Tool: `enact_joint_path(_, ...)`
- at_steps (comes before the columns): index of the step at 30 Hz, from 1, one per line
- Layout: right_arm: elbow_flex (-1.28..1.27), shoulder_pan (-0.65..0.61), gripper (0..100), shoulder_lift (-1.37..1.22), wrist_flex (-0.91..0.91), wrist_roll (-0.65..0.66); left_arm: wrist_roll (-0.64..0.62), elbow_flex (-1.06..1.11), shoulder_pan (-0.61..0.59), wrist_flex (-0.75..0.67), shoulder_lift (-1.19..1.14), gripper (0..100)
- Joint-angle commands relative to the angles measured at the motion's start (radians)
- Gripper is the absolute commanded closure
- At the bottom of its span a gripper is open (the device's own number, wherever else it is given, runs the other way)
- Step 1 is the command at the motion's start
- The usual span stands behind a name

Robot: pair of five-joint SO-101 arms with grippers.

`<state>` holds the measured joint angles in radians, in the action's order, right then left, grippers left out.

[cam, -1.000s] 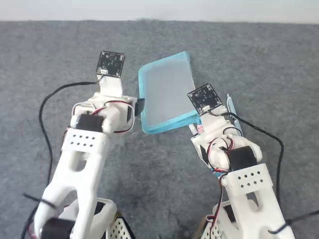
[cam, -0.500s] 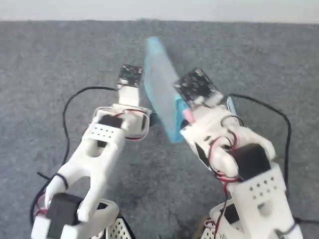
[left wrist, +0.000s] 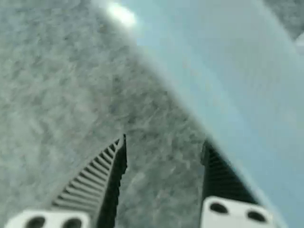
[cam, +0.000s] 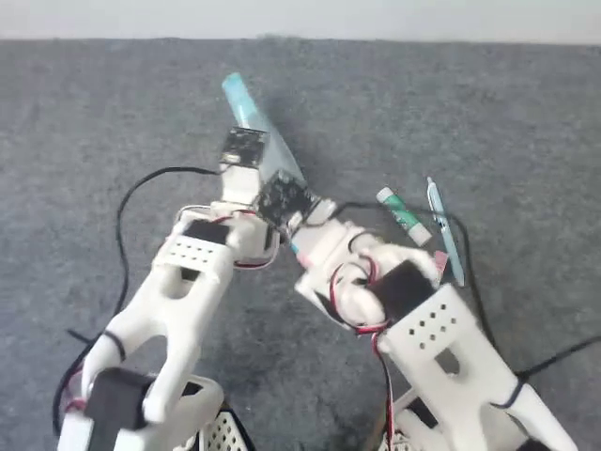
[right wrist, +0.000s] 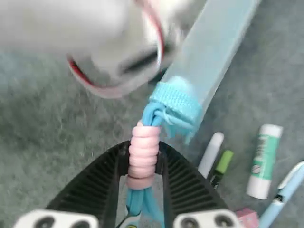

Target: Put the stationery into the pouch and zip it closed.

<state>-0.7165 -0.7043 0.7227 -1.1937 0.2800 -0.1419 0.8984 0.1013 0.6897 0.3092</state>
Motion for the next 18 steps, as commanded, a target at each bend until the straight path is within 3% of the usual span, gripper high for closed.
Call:
enact_joint_path(1,-0.084,0.03,99.1,0.05,0.091,0.018,-0.006,0.022,-0.069,0.069,0.183,76)
enact_joint_path(11,-0.13,0.036,99.1,-0.062,0.17,0.026,0.126,0.09,-0.272,0.298,0.591,76)
enact_joint_path(18,-0.066,0.137,99.1,-0.105,0.165,-0.031,0.192,0.134,-0.235,0.37,0.761,76)
